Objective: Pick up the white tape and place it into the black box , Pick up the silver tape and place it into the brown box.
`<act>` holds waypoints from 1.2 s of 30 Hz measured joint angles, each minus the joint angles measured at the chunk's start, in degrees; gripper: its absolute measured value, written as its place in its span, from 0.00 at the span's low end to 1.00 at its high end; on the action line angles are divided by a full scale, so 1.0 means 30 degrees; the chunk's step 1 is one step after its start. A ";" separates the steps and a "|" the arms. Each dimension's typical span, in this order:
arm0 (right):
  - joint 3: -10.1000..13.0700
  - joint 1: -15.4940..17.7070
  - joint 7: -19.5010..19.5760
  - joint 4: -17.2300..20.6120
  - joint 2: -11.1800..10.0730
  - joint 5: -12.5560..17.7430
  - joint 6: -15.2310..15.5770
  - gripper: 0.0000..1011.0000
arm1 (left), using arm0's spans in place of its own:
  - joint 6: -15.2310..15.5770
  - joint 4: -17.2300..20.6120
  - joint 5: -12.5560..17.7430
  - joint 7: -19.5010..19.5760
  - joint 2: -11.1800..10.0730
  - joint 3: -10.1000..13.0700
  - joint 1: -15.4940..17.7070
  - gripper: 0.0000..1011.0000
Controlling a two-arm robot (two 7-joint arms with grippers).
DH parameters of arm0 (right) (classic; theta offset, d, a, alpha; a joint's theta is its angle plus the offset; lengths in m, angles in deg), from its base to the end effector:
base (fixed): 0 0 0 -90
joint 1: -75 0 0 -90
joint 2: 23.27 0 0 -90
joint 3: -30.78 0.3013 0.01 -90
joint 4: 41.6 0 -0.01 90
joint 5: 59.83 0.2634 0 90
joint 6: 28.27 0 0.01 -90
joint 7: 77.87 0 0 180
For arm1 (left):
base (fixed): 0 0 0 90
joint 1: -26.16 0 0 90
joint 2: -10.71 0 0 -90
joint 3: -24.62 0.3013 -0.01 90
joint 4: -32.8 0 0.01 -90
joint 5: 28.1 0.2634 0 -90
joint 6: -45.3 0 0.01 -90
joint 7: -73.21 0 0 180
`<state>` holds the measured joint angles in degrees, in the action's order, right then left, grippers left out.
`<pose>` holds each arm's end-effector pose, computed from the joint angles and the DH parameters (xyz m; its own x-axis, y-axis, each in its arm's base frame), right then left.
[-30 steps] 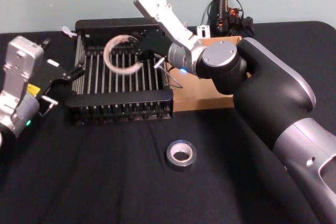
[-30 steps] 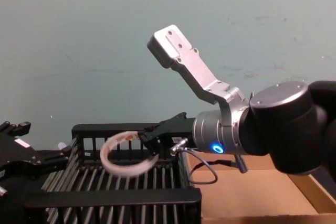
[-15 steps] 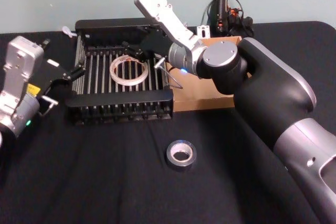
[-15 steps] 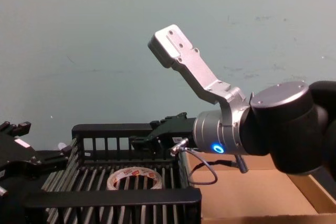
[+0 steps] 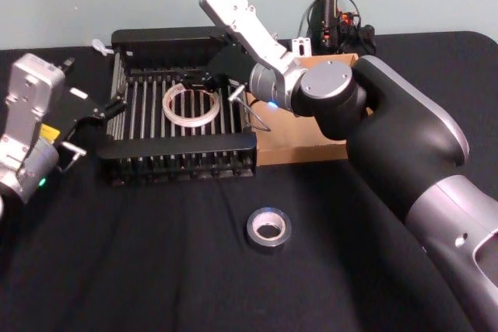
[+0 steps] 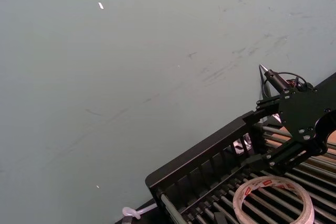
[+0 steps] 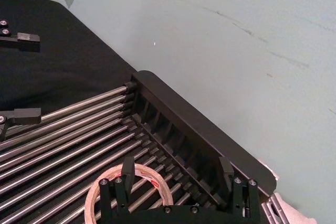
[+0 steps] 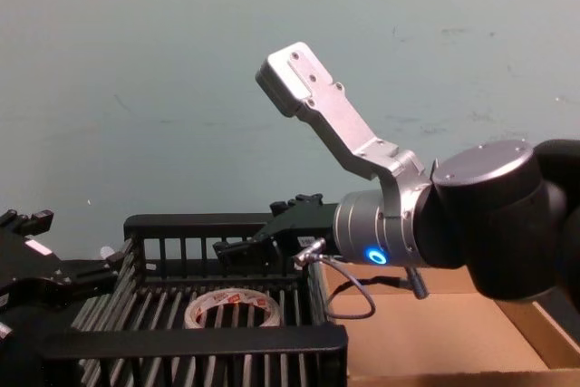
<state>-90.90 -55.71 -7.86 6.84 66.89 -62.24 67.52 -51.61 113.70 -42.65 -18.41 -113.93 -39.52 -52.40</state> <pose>0.4537 0.1102 -0.2568 0.6866 -0.6642 0.2957 0.7269 0.6186 -0.2982 0.3171 0.1011 -0.3027 0.2922 0.8803 0.3737 -0.9553 0.2873 0.0700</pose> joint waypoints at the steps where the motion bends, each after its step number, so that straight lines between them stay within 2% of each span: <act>1: 0.0000 0.0000 0.0000 -0.0001 0.0000 0.0004 0.0000 0.99 | 0.0000 -0.0001 0.0000 -0.0001 0.0000 0.0000 -0.0001 0.99; 15: 0.0000 0.0000 0.0000 -0.0001 0.0000 0.0007 -0.0002 0.99 | 0.0000 -0.0001 0.0000 -0.0001 0.0000 0.0000 0.0000 0.99; 20: 0.0254 0.0237 -0.0183 0.0646 -0.0189 0.0076 0.0048 0.99 | 0.0000 0.0000 -0.0001 -0.0002 0.0000 0.0000 0.0000 0.99; 25: 0.0725 0.0804 -0.0498 0.2276 -0.0723 0.0421 0.0468 0.99 | 0.0000 0.0000 0.0000 -0.0001 0.0000 0.0000 0.0001 0.99; 28: 0.1103 0.1430 -0.0680 0.3857 -0.1313 0.0753 0.0939 0.99 | 0.0000 -0.0001 0.0000 -0.0001 0.0000 0.0000 0.0000 0.99; 29: 0.1103 0.1430 -0.0680 0.3857 -0.1313 0.0753 0.0939 0.99 | 0.0000 0.0000 0.0000 -0.0001 0.0000 0.0000 0.0000 0.99; 32: 0.1540 0.2264 -0.0766 0.5671 -0.2072 0.1126 0.1510 0.99 | 0.0000 0.0000 -0.0001 -0.0001 0.0000 0.0000 0.0000 0.99; 36: 0.2010 0.3167 -0.0819 0.7398 -0.2902 0.1556 0.2011 0.99 | 0.0000 0.0001 0.0000 -0.0001 0.0001 0.0000 0.0000 0.99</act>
<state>-84.87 -46.21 -10.31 29.04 58.18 -57.57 73.56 -51.61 113.70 -42.65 -18.41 -113.93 -39.52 -52.40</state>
